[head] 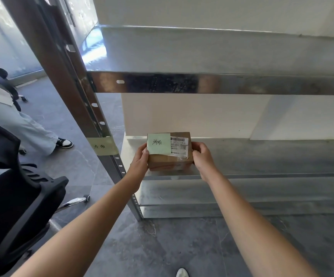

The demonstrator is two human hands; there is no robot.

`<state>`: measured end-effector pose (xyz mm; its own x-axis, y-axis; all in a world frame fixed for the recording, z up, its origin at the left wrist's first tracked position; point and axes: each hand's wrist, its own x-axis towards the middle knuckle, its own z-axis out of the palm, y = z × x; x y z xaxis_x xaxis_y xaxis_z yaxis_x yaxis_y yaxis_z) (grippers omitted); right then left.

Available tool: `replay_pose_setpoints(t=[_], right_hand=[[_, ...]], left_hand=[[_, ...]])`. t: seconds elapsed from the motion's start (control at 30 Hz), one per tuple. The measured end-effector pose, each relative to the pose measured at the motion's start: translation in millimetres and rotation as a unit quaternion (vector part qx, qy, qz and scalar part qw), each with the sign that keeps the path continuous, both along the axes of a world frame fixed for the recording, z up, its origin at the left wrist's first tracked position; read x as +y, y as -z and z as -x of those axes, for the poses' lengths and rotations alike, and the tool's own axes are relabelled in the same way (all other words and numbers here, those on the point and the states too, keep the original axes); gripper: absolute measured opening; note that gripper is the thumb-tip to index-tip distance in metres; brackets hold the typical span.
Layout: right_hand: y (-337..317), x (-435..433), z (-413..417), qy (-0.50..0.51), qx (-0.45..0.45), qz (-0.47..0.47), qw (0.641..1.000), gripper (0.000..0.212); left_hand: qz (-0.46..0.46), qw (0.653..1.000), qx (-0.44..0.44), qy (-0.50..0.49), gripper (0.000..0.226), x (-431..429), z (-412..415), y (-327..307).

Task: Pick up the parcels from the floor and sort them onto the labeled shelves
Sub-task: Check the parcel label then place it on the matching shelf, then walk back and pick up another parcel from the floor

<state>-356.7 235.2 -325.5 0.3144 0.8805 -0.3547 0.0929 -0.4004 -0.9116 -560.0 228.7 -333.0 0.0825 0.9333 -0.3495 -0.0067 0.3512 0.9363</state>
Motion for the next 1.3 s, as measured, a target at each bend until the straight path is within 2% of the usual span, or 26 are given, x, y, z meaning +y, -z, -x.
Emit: replay_pose_setpoints(t=[0.43, 0.63, 0.73, 0.83, 1.03, 1.17, 1.3], right_hand=[[20, 6, 3, -0.023, -0.035, 0.011, 0.999, 0.033], [20, 5, 3, -0.036, -0.059, 0.021, 0.997, 0.034], [18, 1, -1, -0.043, -0.131, 0.003, 0.99, 0.032], [10, -7, -8, 0.002, -0.206, -0.041, 0.978, 0.034], [-20, -33, -16, 0.018, -0.234, -0.081, 0.969, 0.035], [-34, -64, -35, 0.027, -0.262, -0.104, 0.959, 0.037], [-48, -102, -86, 0.059, -0.339, -0.12, 0.931, 0.034]], left_hand=[[0.016, 0.999, 0.041, -0.007, 0.026, 0, 3, 20], [0.016, 0.997, 0.068, -0.015, 0.037, 7, -2, 9], [-0.018, 0.99, 0.134, -0.04, 0.044, 4, -4, -6], [-0.077, 0.981, 0.173, -0.044, 0.062, -2, -13, -28], [-0.194, 0.96, 0.193, 0.058, 0.057, -25, -49, -49], [-0.286, 0.912, 0.251, 0.151, 0.047, -37, -88, -43], [-0.337, 0.868, 0.262, 0.253, 0.049, -56, -151, -56]])
